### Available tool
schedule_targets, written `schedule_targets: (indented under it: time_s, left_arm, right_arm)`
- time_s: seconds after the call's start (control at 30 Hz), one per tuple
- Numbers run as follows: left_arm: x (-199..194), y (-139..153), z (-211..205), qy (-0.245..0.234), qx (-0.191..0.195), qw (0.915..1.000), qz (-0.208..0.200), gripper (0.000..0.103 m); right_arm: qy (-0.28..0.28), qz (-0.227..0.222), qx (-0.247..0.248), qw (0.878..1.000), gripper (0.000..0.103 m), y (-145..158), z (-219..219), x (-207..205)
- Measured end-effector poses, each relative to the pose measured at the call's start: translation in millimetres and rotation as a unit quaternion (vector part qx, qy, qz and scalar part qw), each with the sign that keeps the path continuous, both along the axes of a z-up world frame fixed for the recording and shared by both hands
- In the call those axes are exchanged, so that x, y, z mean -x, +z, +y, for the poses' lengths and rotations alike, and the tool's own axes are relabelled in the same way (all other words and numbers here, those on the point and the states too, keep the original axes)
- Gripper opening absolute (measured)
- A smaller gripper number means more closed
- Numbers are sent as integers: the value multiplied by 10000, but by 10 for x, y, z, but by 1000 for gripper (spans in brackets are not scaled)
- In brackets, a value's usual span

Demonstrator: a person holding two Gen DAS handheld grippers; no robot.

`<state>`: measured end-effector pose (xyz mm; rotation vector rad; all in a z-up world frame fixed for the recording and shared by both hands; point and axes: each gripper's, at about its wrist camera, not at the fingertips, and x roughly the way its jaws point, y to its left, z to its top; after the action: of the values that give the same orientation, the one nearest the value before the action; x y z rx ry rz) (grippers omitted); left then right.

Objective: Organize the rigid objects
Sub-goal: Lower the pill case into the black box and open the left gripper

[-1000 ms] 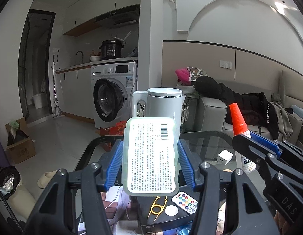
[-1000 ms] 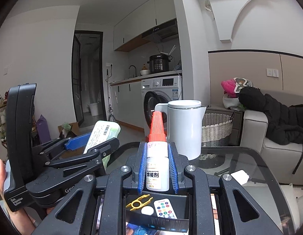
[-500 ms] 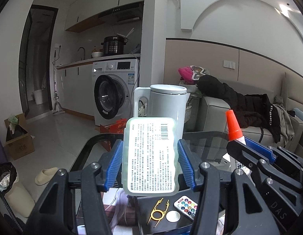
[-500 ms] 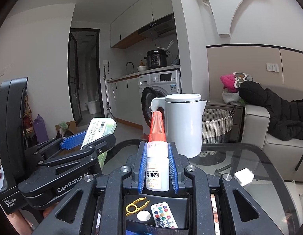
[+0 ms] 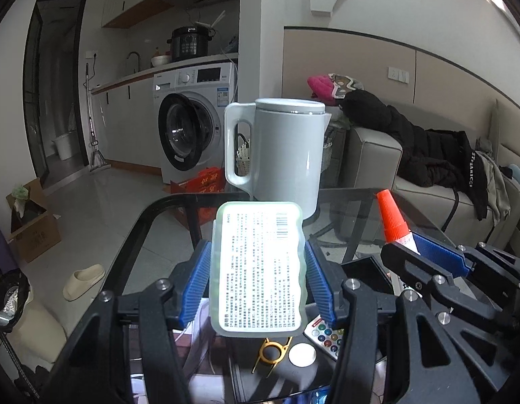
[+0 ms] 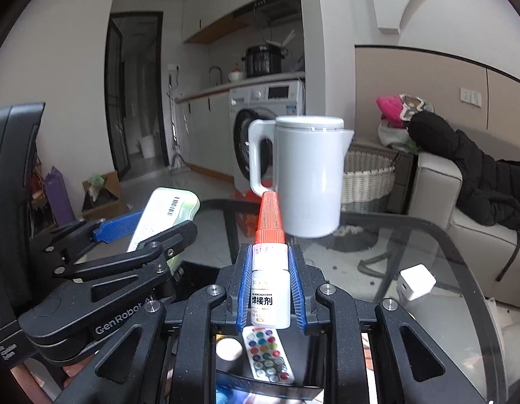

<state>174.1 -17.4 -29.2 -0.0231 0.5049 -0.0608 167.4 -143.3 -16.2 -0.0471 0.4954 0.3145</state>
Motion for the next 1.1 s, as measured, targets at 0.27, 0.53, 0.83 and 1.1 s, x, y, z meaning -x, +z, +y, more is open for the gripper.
schedule_targets:
  time_s: [0.27, 0.53, 0.83, 1.1]
  left_arm:
    - [-170, -198, -79, -97, -204, 9974, 687, 54]
    - [-289, -406, -152, -227, -283, 9906, 1316, 54]
    - [-310, -539, -258, -370, -724, 9829, 1654, 55]
    - [-282, -531, -240, -380, -800, 9830, 1608, 56]
  right_arm:
    - [-27, 781, 167, 9968, 21, -203, -7, -212]
    - [63, 1621, 469, 9856, 21, -464, 42, -342]
    - [150, 2204, 711, 9727, 21, -644, 34, -393]
    - [89, 2201, 663, 9732, 21, -656, 25, -345]
